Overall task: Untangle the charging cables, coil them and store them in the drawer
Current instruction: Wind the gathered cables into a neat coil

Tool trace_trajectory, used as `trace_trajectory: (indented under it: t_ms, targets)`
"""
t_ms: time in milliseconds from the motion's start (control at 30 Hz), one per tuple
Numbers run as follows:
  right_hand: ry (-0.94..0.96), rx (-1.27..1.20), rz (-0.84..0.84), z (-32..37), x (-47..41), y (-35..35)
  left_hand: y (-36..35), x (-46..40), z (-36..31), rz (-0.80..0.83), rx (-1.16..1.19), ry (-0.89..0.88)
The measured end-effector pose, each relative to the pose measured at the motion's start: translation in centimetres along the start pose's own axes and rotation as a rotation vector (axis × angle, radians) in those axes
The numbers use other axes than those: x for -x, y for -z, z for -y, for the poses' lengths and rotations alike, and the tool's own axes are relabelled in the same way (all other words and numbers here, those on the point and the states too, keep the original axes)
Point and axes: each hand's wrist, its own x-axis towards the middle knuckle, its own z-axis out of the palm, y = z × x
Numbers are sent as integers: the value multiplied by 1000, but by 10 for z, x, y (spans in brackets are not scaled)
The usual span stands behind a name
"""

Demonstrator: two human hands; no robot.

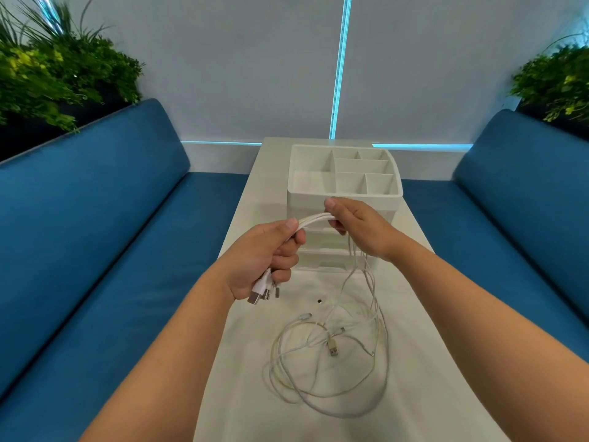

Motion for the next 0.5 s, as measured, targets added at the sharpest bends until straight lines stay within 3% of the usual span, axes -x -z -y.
trace_trajectory:
  t_ms: [233, 367, 500]
  targets:
    - [105, 35, -42, 21, -1, -3, -9, -4, -5, -38, -161, 2]
    - [233, 392, 2, 39, 6, -22, -10, -2, -11, -21, -190, 4]
    - [209, 218, -32, 20, 8, -14, -3, 8, -13, 8, -140, 5]
